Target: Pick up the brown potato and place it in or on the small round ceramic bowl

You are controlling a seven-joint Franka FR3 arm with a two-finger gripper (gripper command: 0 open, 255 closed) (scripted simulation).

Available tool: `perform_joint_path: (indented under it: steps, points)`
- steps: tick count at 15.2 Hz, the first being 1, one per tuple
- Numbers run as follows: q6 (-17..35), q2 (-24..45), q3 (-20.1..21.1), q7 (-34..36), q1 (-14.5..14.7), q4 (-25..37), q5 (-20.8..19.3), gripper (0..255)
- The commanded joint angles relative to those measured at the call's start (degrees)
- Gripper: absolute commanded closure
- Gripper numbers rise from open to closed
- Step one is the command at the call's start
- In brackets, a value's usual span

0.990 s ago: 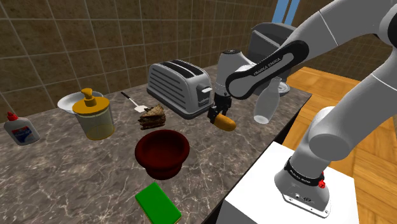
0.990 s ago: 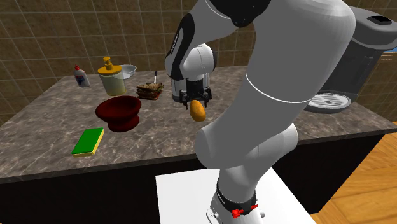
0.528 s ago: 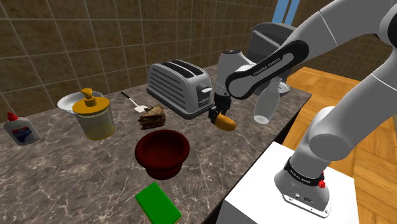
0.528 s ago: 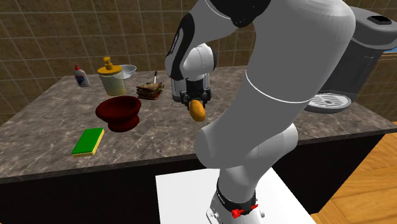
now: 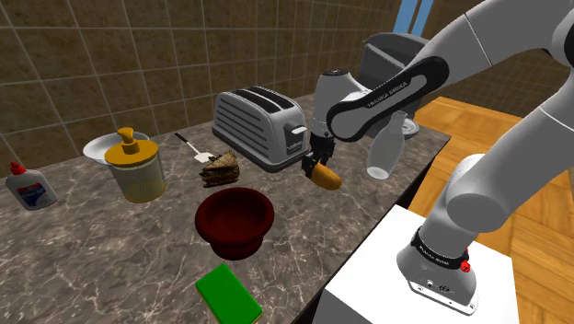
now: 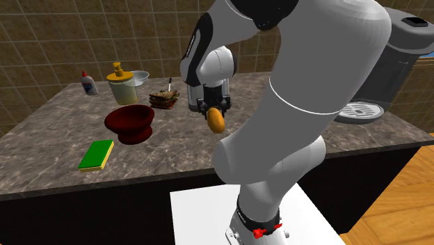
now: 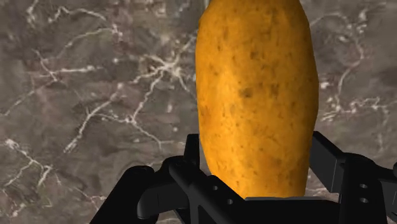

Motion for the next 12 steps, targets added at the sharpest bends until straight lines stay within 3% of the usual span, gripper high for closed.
perform_joint_path:
  steps: [1, 12]
  points:
    - [-1.78, -1.11, -0.06, -0.21, 0.10, 0.65, 0.22, 255]
    - [-11.75, -6.61, -0.46, -1.23, 0.45, 5.16, 1.03, 255]
